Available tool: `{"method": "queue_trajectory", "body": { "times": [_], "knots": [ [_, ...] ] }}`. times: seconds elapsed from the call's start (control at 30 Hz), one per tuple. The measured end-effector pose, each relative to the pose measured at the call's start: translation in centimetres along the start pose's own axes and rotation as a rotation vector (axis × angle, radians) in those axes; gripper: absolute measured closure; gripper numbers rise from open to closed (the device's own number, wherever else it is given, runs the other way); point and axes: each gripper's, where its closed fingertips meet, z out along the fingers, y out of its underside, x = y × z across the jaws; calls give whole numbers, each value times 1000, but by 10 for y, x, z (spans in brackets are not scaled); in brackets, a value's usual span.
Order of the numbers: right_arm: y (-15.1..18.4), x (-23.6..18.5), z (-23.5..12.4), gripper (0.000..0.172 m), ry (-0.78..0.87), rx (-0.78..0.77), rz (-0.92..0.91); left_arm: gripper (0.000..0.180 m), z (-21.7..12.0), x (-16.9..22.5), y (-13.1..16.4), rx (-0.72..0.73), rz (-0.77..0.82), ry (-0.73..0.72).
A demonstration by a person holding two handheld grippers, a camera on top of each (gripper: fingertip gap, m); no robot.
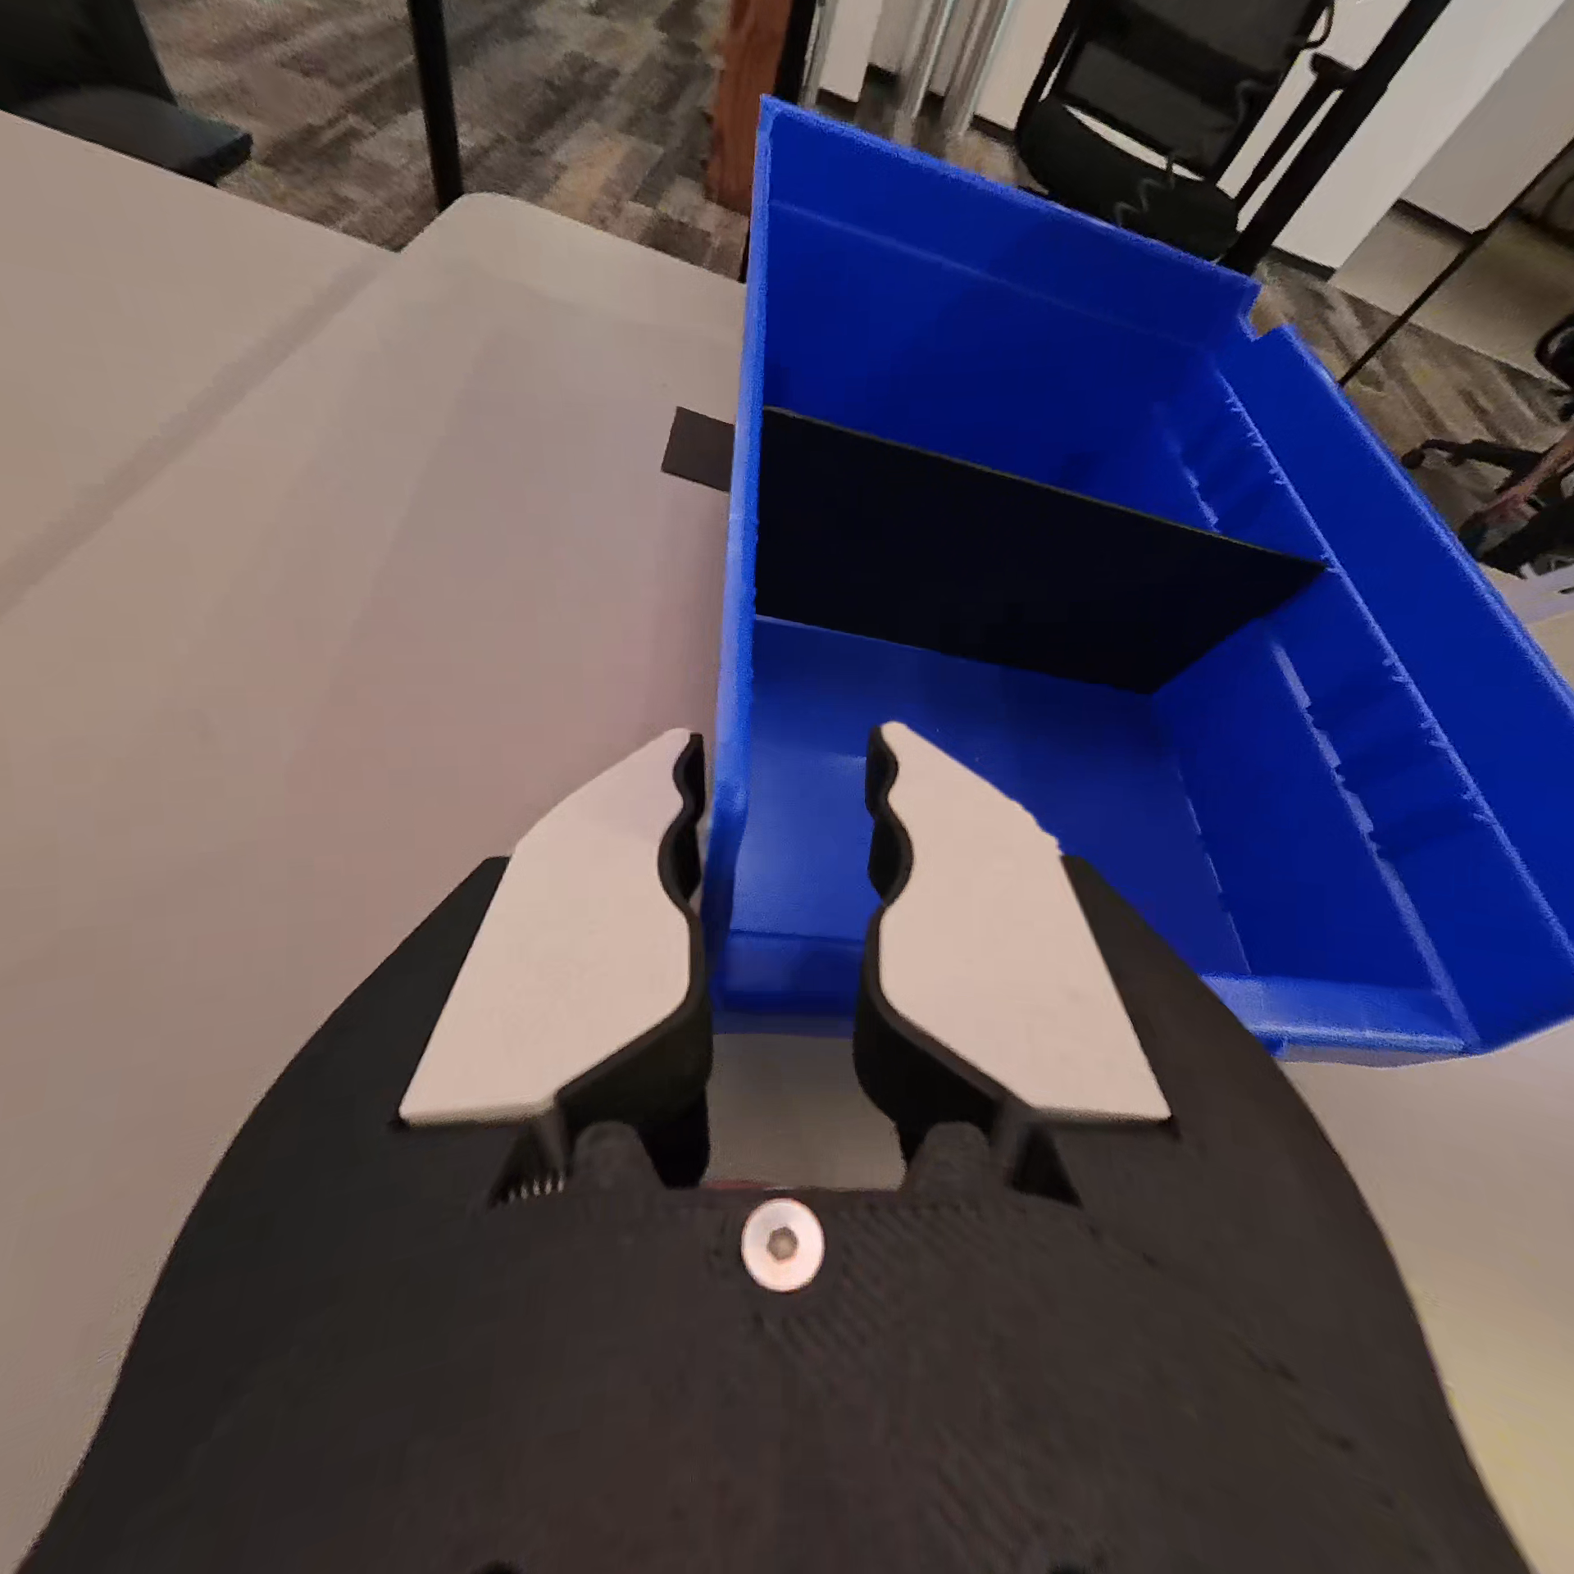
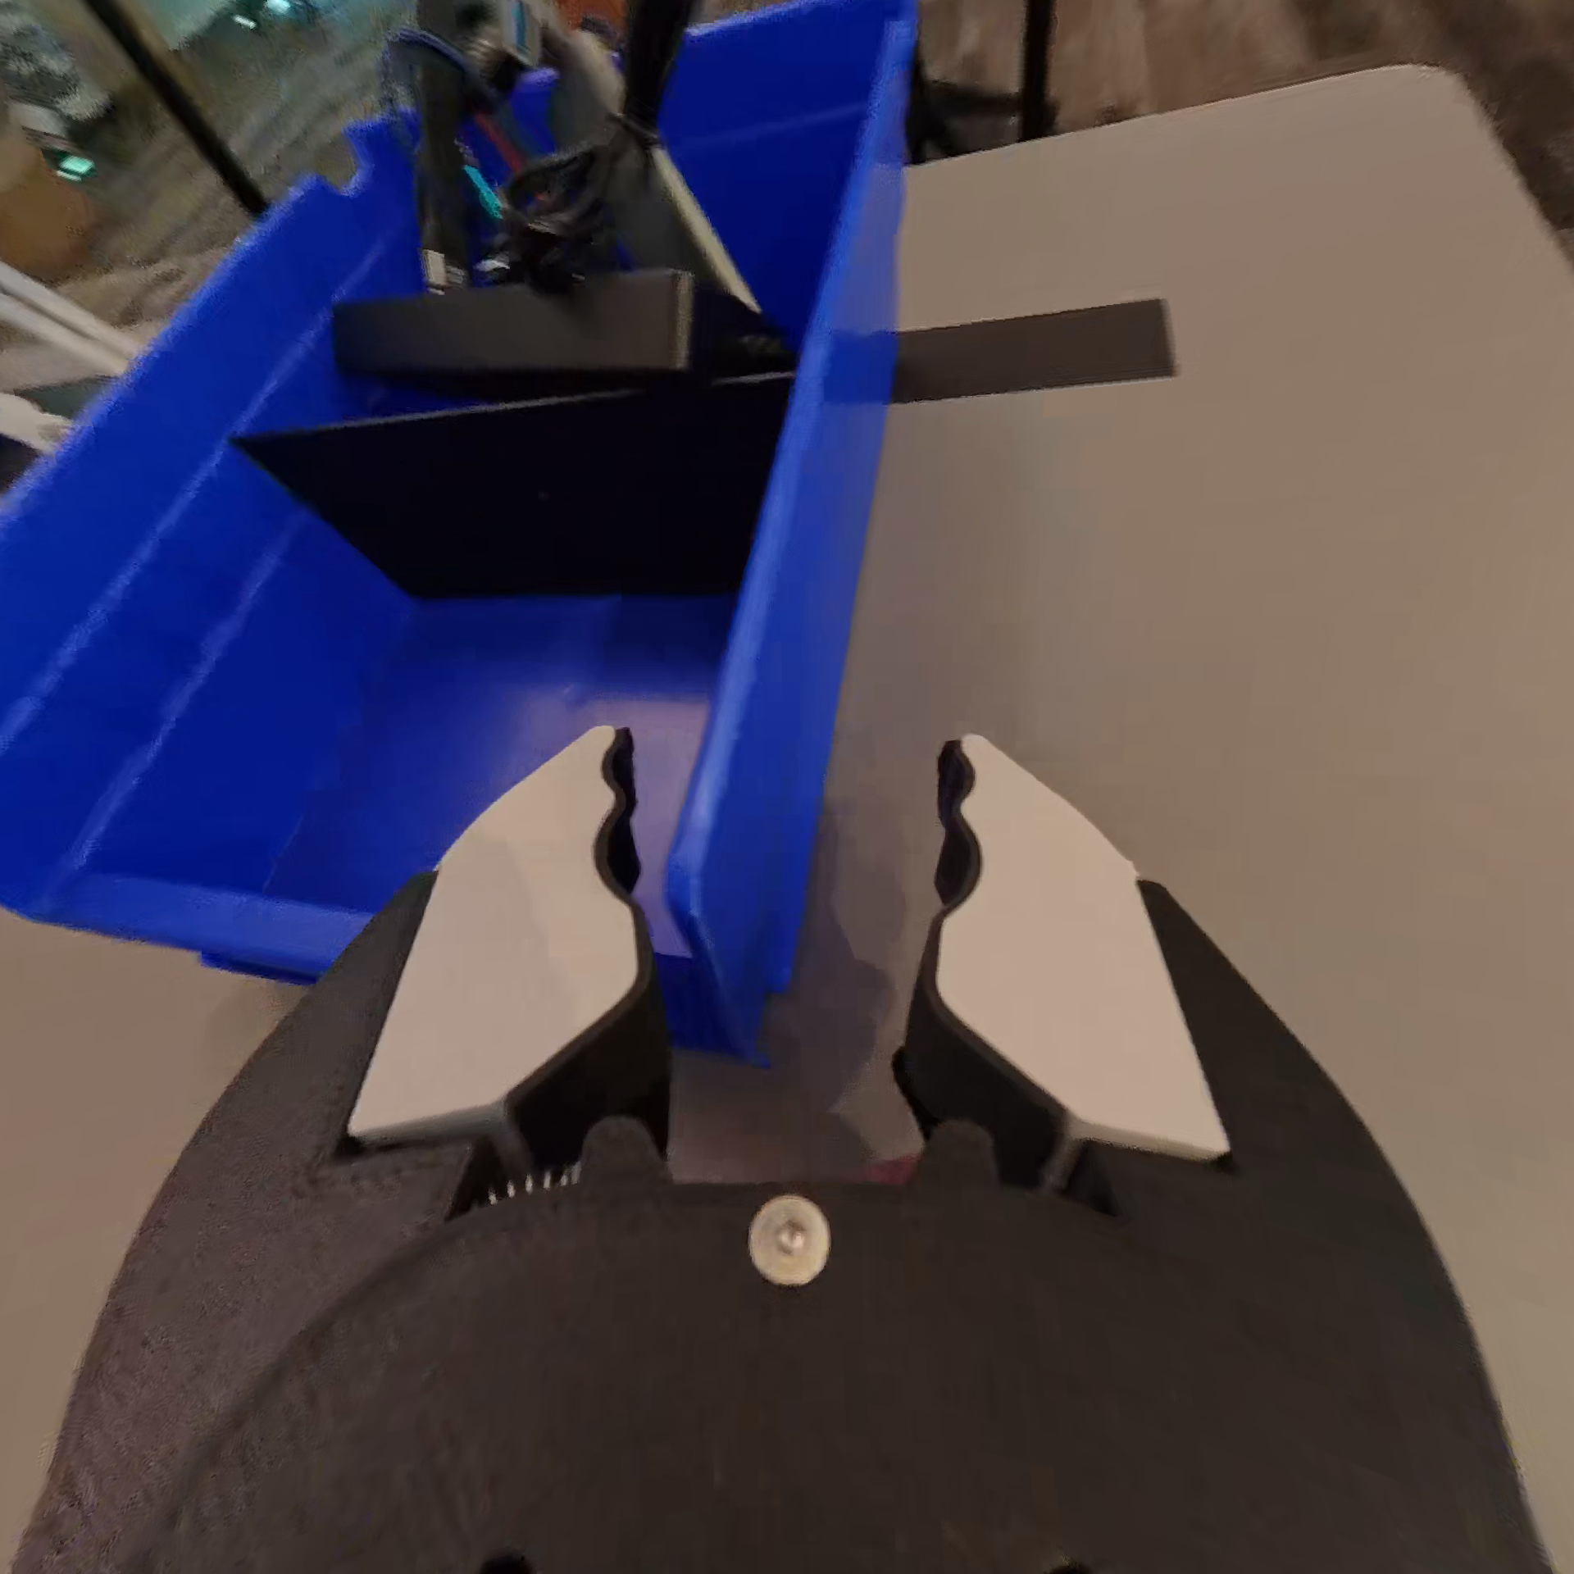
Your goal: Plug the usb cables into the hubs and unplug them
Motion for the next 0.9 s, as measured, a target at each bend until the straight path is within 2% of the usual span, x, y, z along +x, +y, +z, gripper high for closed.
{"method": "queue_trajectory", "body": {
  "times": [0.07, 0.1, 0.13, 0.2, 0.3, 0.43, 0.7, 0.9],
  "knots": [
    [-4, -7, 1, 124, -46, 1, 3, 157, 2, 2, -1, -1, -2, 35],
    [-5, -8, 1, 143, -57, -5, 0, 162, 3, 2, -1, -5, -16, 53],
    [-5, -7, 1, 147, -49, -14, -6, 169, 3, 1, -1, -4, -39, 68],
    [-5, -4, 1, 151, -30, -39, -40, 169, 4, 0, -2, -4, -48, 97],
    [-3, 0, 0, 158, 19, -84, -116, 173, 1, -2, 0, -41, 38, 88],
    [0, 7, -6, 166, 43, -100, -119, 175, -13, -4, 7, -73, 67, 132],
    [18, -3, -30, 167, -47, -134, -186, 175, -71, -13, 33, -124, 128, 279],
    [31, -14, -48, 166, -162, -158, -259, 175, -117, -6, 58, -196, 267, 515]
  ]
}}
